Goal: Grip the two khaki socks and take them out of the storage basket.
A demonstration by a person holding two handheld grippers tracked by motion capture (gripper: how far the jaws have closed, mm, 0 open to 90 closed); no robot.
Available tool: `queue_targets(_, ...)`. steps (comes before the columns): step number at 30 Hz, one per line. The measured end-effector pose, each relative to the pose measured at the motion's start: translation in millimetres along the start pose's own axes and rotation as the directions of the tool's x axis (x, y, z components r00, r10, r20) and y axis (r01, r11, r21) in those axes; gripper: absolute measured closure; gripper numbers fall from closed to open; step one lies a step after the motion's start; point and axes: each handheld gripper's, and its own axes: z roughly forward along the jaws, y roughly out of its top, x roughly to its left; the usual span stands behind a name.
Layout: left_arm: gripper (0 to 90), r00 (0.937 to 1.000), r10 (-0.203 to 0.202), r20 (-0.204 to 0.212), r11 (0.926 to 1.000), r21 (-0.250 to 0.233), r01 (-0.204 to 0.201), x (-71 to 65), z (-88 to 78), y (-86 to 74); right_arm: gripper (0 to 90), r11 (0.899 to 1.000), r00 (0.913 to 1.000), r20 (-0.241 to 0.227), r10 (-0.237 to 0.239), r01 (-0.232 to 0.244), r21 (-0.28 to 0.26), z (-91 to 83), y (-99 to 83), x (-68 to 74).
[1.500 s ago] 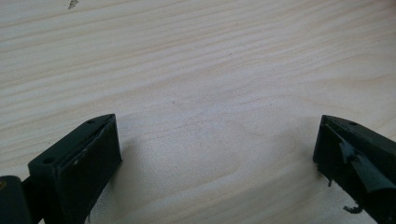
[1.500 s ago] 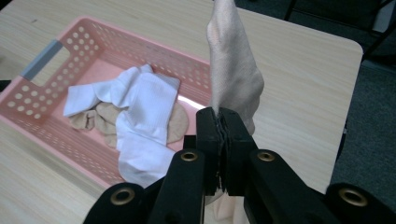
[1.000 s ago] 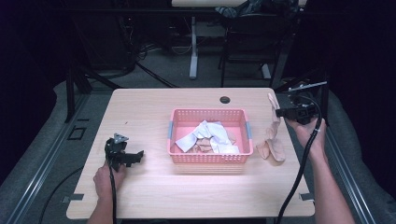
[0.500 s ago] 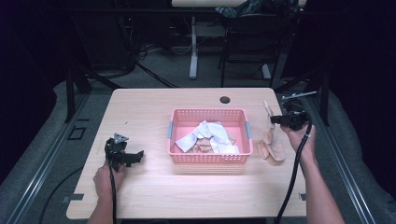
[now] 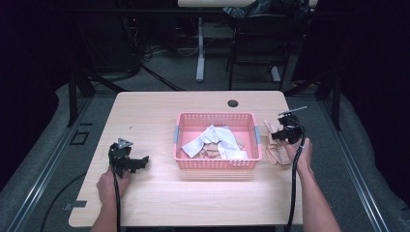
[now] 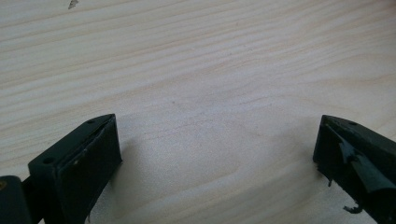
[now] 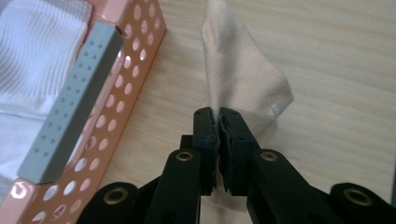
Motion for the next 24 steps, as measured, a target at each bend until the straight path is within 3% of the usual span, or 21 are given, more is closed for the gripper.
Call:
queue_targets(5, 0.4, 1.0000, 0.001, 0.000, 1.0000, 0.000, -0.001, 0.1, 0.0, 0.0, 84.1, 0.999, 0.9992, -0.014, 0.036, -0.036, 0.019, 12.4, -3.9, -5.0)
queue_targets(10, 0.4, 1.0000, 0.002, 0.001, 1.0000, 0.000, -0.002, 0.2, 0.0, 0.1, 77.8, 0.999, 0.9997, -0.008, 0.024, -0.024, 0.032, 14.2, -2.3, -5.4)
queue_targets(18, 0.4, 1.0000, 0.001, 0.000, 1.0000, 0.001, -0.001, 0.0, -0.1, 0.0, 51.8, 0.999, 0.9986, -0.042, -0.031, 0.030, -0.037, -11.8, -2.9, 0.1)
queue_targets(19, 0.4, 1.0000, 0.001, 0.000, 1.0000, 0.001, -0.001, 0.0, -0.1, 0.0, 51.8, 0.999, 0.9986, -0.042, -0.031, 0.030, -0.037, -11.8, -2.9, 0.1)
queue_targets(24, 0.4, 1.0000, 0.001, 0.000, 1.0000, 0.001, -0.001, 0.0, -0.1, 0.0, 26.9, 0.997, 0.9992, -0.037, -0.015, 0.012, -0.071, -41.4, -1.6, 4.5)
